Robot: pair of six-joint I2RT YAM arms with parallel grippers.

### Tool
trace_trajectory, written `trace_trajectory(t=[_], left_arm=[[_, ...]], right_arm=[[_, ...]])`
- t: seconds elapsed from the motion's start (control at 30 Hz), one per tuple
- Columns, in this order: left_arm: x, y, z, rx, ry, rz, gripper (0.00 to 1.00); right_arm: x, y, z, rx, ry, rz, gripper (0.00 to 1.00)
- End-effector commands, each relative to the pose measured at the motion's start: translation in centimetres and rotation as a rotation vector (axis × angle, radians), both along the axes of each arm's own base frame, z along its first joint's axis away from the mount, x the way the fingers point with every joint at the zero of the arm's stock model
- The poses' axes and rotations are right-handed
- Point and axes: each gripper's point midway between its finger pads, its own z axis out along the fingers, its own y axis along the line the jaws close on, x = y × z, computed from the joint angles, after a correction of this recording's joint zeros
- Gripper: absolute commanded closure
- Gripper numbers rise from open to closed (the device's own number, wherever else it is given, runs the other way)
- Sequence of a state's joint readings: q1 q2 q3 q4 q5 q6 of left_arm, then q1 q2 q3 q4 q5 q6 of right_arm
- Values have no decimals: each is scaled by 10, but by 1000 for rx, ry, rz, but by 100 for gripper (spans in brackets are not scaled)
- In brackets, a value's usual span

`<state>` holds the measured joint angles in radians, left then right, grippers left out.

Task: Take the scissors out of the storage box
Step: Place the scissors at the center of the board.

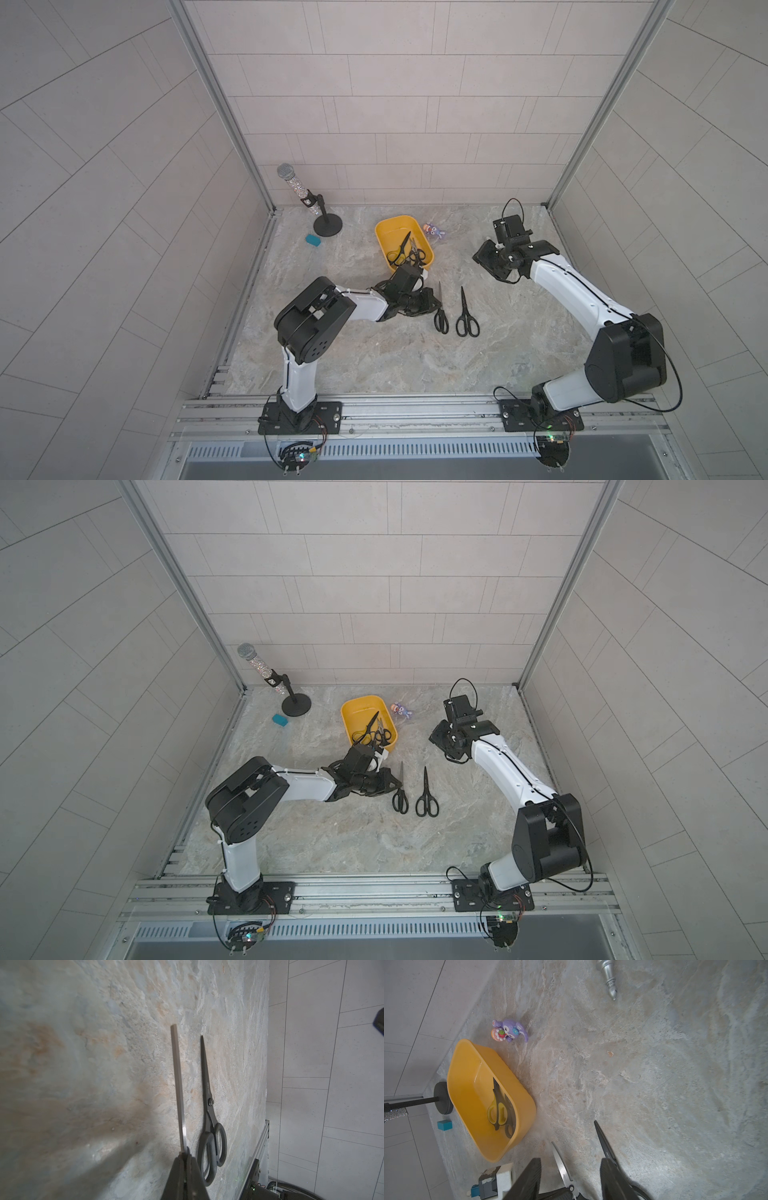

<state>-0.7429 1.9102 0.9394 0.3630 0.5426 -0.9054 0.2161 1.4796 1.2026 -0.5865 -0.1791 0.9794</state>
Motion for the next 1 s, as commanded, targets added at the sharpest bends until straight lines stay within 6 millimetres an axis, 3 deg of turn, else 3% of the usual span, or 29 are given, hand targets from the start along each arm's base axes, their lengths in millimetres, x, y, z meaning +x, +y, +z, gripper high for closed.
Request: trace_trajectory(t=[0.0,0.3,0.57,0.77,0.97], left_arm=[[-1,2,-10,15,2,16,93],[-7,7,-18,46,42,-2,84],[-8,11,-21,67,62,-6,82],[-6,29,1,127,3,-14,82],[6,72,36,330,-107,11,78]], right_arm=[[-3,2,-7,-8,15,9,49],[1,3,-4,2,6,5,49],[2,4,-1,8,0,2,49],[3,3,1,-14,-5,25,49],[3,7,4,-94,-17,122,49]])
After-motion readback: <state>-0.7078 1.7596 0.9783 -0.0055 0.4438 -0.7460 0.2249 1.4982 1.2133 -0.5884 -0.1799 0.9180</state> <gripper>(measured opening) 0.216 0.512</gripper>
